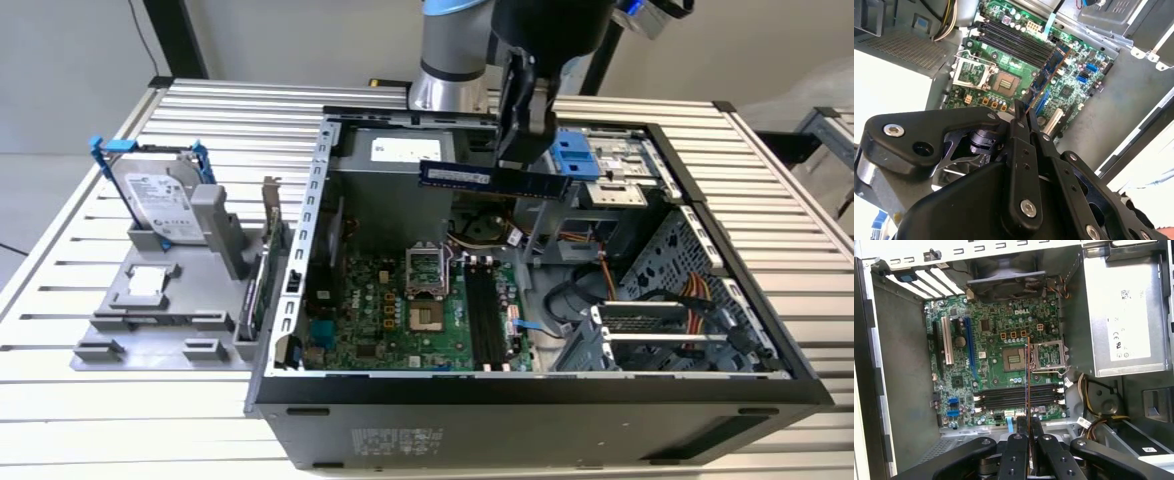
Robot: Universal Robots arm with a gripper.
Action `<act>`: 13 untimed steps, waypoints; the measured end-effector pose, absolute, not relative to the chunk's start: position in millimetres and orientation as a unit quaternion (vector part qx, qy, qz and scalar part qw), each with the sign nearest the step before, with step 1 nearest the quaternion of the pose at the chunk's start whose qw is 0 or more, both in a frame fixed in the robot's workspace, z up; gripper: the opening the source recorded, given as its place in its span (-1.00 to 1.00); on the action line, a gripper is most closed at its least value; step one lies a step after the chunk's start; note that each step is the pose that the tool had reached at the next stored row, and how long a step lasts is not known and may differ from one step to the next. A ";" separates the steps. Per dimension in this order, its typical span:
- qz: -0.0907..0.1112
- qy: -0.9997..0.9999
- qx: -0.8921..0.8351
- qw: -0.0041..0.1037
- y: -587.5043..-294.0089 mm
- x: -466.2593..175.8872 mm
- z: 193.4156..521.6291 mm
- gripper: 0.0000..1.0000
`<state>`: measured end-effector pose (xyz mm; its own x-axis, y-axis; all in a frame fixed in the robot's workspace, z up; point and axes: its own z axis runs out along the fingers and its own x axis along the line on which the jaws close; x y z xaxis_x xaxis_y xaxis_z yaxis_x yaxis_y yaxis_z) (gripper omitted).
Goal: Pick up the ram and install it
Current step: 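Insert the ram into the slot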
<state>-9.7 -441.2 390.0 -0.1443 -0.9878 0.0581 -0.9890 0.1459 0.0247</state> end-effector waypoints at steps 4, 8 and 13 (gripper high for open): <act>0.009 -0.762 0.647 0.030 -441.2 -9.7 390.0 -1.00; 0.009 -0.765 0.643 0.030 -441.2 -9.7 390.0 -1.00; 0.009 -0.769 0.638 0.030 -441.2 -9.7 390.0 -1.00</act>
